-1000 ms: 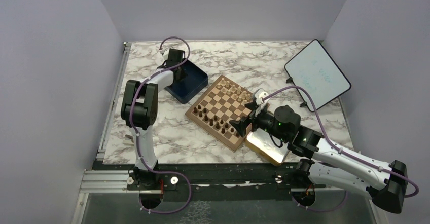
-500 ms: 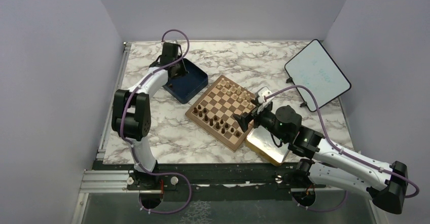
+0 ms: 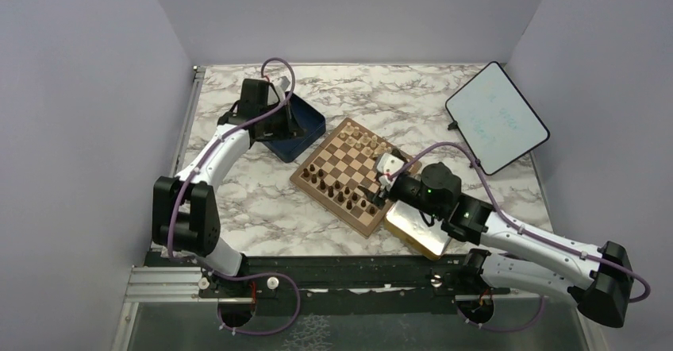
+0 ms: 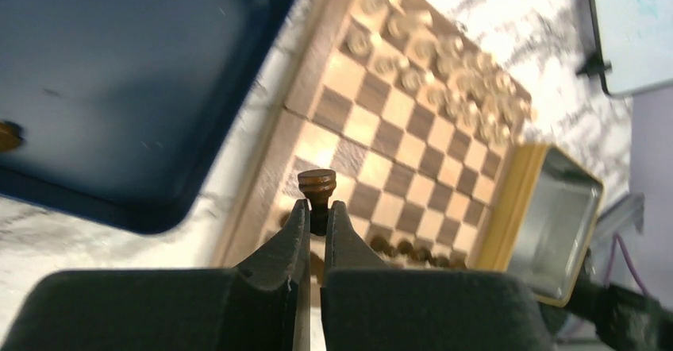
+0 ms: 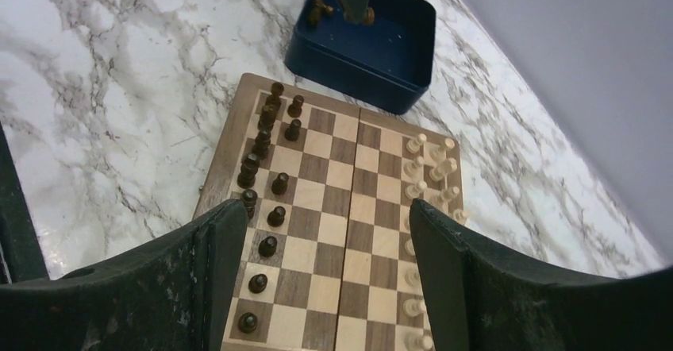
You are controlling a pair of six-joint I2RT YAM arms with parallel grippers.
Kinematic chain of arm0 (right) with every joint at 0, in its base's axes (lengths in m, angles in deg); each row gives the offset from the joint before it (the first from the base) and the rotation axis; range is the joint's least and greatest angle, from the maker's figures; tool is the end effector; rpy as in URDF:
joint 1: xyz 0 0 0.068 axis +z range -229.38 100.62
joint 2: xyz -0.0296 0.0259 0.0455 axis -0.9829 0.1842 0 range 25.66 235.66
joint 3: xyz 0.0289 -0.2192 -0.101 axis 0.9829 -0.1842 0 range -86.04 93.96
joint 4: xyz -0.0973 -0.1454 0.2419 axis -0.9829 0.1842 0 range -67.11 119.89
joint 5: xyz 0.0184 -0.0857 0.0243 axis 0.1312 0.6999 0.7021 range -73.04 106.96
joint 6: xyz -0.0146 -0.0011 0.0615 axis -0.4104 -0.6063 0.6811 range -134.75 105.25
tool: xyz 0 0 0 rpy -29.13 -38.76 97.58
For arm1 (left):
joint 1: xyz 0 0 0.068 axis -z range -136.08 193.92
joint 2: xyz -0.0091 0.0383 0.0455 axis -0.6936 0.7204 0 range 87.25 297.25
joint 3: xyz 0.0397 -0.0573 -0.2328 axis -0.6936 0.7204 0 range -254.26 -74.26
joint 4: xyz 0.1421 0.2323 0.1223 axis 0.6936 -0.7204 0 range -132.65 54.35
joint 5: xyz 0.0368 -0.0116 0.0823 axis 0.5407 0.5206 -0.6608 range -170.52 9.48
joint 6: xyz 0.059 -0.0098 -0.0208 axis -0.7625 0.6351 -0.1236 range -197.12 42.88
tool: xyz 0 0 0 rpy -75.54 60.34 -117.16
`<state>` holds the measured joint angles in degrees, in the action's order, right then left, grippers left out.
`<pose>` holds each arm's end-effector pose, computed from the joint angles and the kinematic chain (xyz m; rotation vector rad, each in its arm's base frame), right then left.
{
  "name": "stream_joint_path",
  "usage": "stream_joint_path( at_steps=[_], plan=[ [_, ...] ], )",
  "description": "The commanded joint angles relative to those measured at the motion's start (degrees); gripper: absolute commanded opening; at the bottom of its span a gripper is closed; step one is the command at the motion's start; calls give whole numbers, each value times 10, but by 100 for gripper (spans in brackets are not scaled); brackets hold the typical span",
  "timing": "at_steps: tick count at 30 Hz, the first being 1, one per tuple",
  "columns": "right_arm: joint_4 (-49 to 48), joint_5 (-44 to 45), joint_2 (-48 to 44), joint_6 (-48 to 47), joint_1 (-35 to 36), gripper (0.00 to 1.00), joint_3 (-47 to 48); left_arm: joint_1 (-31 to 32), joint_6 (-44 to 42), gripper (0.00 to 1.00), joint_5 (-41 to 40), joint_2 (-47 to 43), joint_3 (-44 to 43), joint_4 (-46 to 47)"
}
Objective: Set up the chess pieces on the board
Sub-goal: Place the chess piece on the chessboard.
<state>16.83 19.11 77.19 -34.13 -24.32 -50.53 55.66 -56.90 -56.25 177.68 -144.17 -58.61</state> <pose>0.1649 0.2330 0.2541 -1.0444 1.4207 0.4221 0.3824 -0.1000 0.2216 0.0432 2.3728 -0.7682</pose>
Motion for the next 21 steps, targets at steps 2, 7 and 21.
stream_joint_path(
  at_steps=[2,7,21],
  plan=[
    [-48,-115,32,-140,2,81,-11,14,-35,0,129,-71,57,-34],
    [-40,-156,59,-212,2,81,-3,57,-53,0,165,-122,86,-55],
    [-55,-221,99,-303,2,68,1,159,-56,0,261,-193,123,-64]
  ],
)
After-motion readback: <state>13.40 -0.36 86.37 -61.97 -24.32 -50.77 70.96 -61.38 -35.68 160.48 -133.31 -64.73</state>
